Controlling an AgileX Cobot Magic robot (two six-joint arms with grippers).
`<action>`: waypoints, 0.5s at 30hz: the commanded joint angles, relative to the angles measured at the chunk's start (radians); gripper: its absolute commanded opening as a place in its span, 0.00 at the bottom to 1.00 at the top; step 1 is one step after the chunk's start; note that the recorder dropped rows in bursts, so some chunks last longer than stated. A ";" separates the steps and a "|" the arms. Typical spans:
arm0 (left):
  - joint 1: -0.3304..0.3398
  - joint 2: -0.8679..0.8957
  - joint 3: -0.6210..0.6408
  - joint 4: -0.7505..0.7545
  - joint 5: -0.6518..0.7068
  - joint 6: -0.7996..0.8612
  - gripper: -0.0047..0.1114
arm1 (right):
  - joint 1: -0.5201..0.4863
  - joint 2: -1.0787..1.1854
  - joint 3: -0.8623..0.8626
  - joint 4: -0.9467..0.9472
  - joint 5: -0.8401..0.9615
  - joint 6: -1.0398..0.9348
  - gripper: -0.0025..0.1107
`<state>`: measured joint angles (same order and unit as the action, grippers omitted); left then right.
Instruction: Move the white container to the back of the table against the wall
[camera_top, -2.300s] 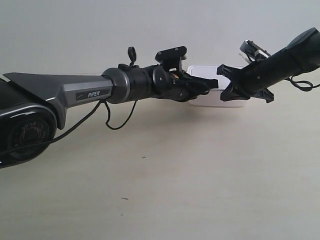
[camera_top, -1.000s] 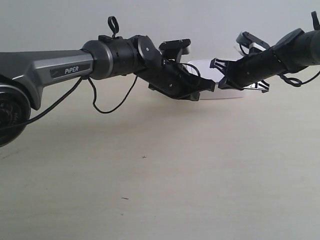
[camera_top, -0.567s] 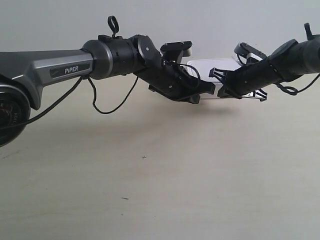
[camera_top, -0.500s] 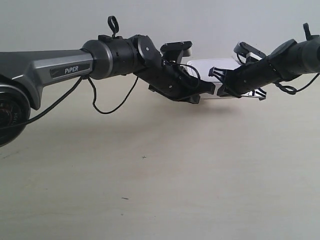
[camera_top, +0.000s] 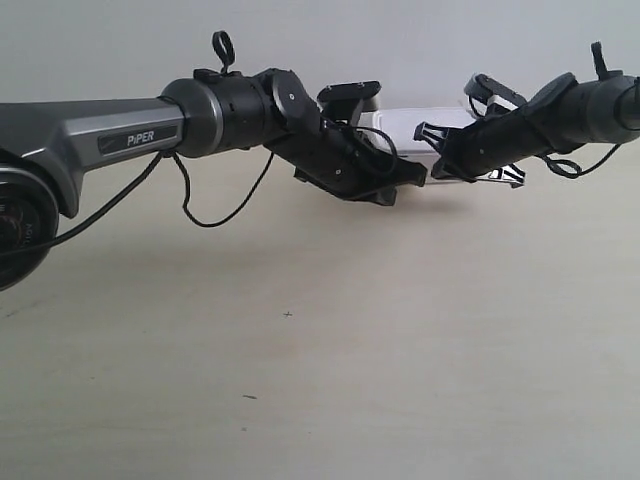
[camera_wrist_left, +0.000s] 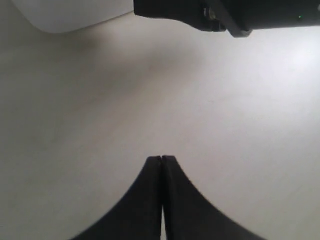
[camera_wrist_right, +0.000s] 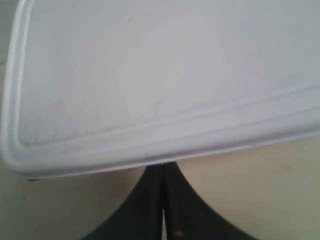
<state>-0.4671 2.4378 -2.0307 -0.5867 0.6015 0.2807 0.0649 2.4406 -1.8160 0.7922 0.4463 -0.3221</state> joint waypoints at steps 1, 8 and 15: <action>0.021 -0.011 -0.004 -0.027 -0.007 0.008 0.04 | 0.000 0.002 -0.017 -0.022 -0.043 0.013 0.02; 0.028 -0.011 -0.004 -0.031 -0.010 0.008 0.04 | 0.000 0.002 -0.017 -0.038 -0.105 0.045 0.02; 0.028 -0.011 -0.004 -0.043 -0.010 0.008 0.04 | 0.000 0.002 -0.017 -0.036 -0.133 0.045 0.02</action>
<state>-0.4403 2.4378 -2.0307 -0.6201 0.5994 0.2807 0.0649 2.4431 -1.8273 0.7638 0.3440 -0.2768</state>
